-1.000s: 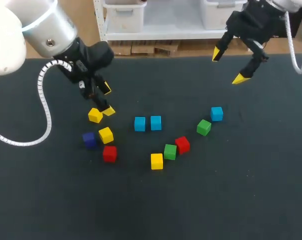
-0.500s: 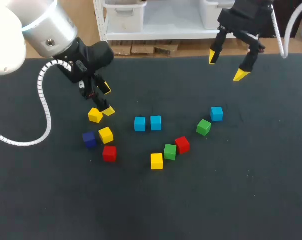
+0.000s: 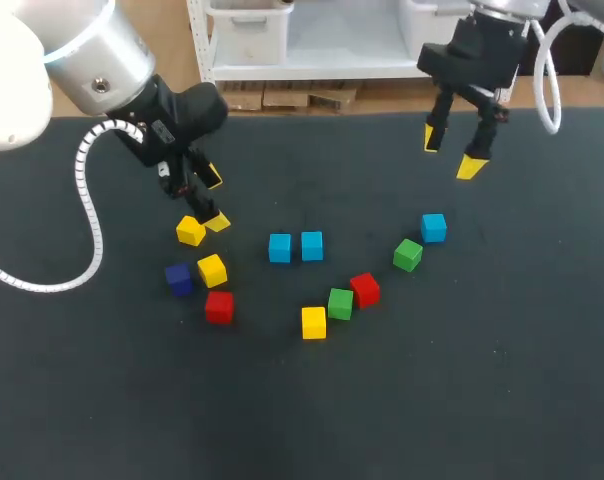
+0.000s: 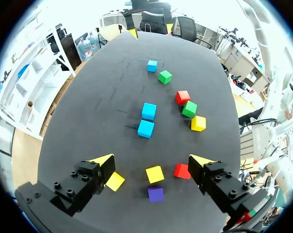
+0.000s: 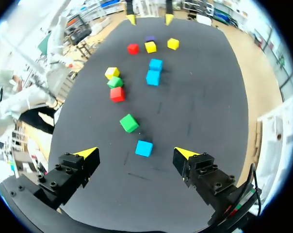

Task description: Place the blue cubes, place green cubes on the blue cubes, place the yellow cubes on the green cubes, then place the red cubes on the yellow cubes, and place purple cube on the red cubes.

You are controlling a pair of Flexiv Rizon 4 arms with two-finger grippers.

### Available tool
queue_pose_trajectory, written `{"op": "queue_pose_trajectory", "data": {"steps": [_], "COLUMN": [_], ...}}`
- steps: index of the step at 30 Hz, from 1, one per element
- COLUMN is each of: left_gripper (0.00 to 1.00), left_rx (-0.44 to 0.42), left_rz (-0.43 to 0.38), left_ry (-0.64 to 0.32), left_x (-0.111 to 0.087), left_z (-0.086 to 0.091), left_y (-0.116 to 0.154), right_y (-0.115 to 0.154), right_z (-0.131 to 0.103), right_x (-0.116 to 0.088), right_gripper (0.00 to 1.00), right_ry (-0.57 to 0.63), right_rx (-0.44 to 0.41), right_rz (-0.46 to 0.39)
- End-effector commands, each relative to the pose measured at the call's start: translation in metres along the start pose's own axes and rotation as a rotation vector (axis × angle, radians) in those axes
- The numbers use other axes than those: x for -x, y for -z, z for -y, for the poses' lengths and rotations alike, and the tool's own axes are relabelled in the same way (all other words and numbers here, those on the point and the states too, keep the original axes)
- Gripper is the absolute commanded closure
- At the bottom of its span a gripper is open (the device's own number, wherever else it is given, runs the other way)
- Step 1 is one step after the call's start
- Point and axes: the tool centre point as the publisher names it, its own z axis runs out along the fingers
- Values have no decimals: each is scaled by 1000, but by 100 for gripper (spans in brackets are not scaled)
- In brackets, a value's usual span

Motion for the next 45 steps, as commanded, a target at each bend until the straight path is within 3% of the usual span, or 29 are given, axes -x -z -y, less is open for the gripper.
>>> {"op": "queue_pose_trajectory", "data": {"steps": [1,10,17,28,45], "left_gripper": [0,0,0,0,0], "left_rx": [0,0,0,0,0], "left_rz": [2,2,2,2,2], "left_ry": [-2,-2,-2,-2,-2], "left_x": [-1,-1,-1,-1,-1], "left_z": [-1,-1,-1,-1,-1], "left_y": [0,0,0,0,0], "right_y": [-14,-33,-50,-86,-96], "right_z": [-16,-21,-24,0,14], "right_x": [-9,-16,-24,-47,-45], "right_gripper": [0,0,0,0,0], "right_ry": [-31,-157,-191,-155,-91], "right_rx": [-148,-245,-317,-380,-381], "right_rz": [2,-90,-120,-164,-142]}}
